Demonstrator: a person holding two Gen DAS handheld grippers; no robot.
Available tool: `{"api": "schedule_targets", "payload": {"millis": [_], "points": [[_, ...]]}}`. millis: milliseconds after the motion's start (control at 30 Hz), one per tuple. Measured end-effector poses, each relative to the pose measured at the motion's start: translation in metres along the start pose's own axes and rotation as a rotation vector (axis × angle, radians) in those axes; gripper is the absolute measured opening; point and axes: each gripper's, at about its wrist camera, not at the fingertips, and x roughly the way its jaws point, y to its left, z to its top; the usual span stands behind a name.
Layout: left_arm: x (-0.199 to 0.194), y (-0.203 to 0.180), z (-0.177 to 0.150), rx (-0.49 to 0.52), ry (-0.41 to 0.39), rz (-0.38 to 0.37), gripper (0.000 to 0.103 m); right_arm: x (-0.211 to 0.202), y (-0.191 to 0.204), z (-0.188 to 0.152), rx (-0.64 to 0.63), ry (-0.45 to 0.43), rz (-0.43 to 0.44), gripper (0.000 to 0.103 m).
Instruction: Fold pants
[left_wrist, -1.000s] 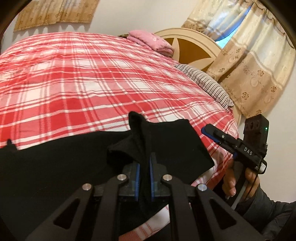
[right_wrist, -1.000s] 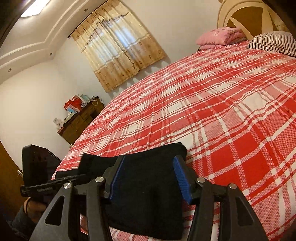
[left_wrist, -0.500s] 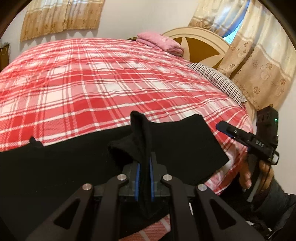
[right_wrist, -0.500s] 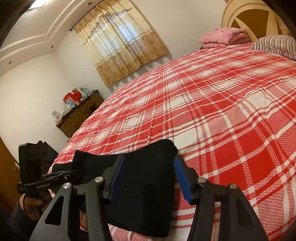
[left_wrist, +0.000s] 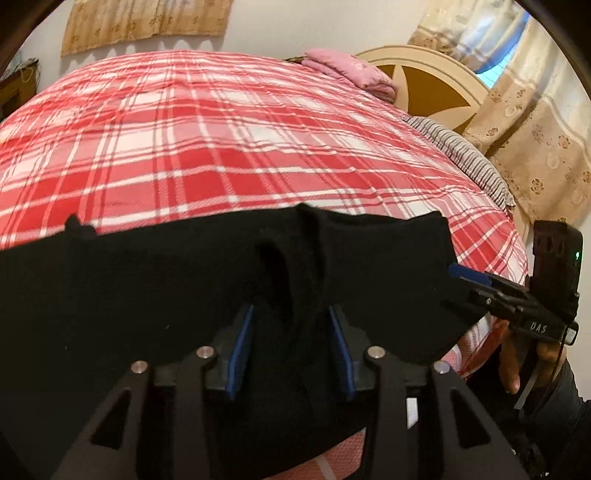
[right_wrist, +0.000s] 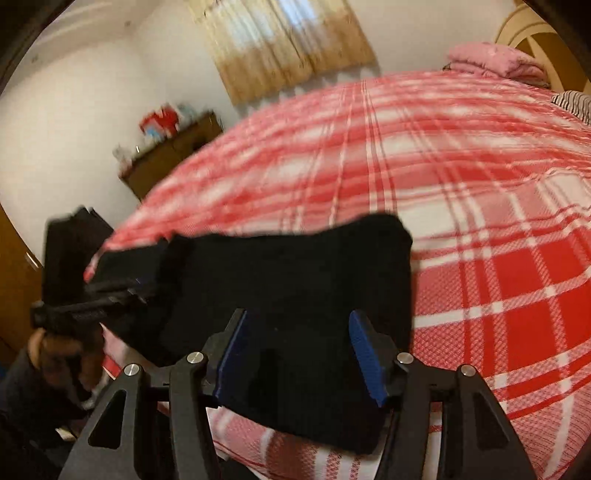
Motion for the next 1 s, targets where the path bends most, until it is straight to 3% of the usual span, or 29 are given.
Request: {"api": "schedule_targets", "payload": {"millis": [167, 400, 467, 667, 767, 867, 1000], "points": [[-0.011, 0.005, -0.001, -0.012, -0.016, -0.001, 0.047, -0.005, 0.011, 0.006, -0.007, -0.026, 0.040, 0.058], [-0.052, 0.031, -0.005, -0.015, -0.085, 0.081, 0.056, 0.017, 0.071, 0.018, -0.165, -0.017, 0.115, 0.058], [-0.067, 0.044, -0.007, -0.028, -0.112, 0.122, 0.065, 0.028, 0.093, 0.021, -0.223, -0.008, 0.154, 0.059], [-0.104, 0.094, -0.020, -0.085, -0.156, 0.241, 0.069, 0.075, 0.137, 0.024, -0.294, 0.072, 0.222, 0.059], [-0.119, 0.120, -0.025, -0.125, -0.174, 0.309, 0.070, 0.102, 0.146, 0.019, -0.318, 0.135, 0.180, 0.062], [-0.136, 0.148, -0.030, -0.166, -0.193, 0.387, 0.070, 0.102, 0.156, 0.011, -0.382, 0.115, 0.160, 0.072], [-0.155, 0.179, -0.036, -0.190, -0.219, 0.495, 0.070, 0.105, 0.160, 0.008, -0.418, 0.135, 0.135, 0.076]]}}
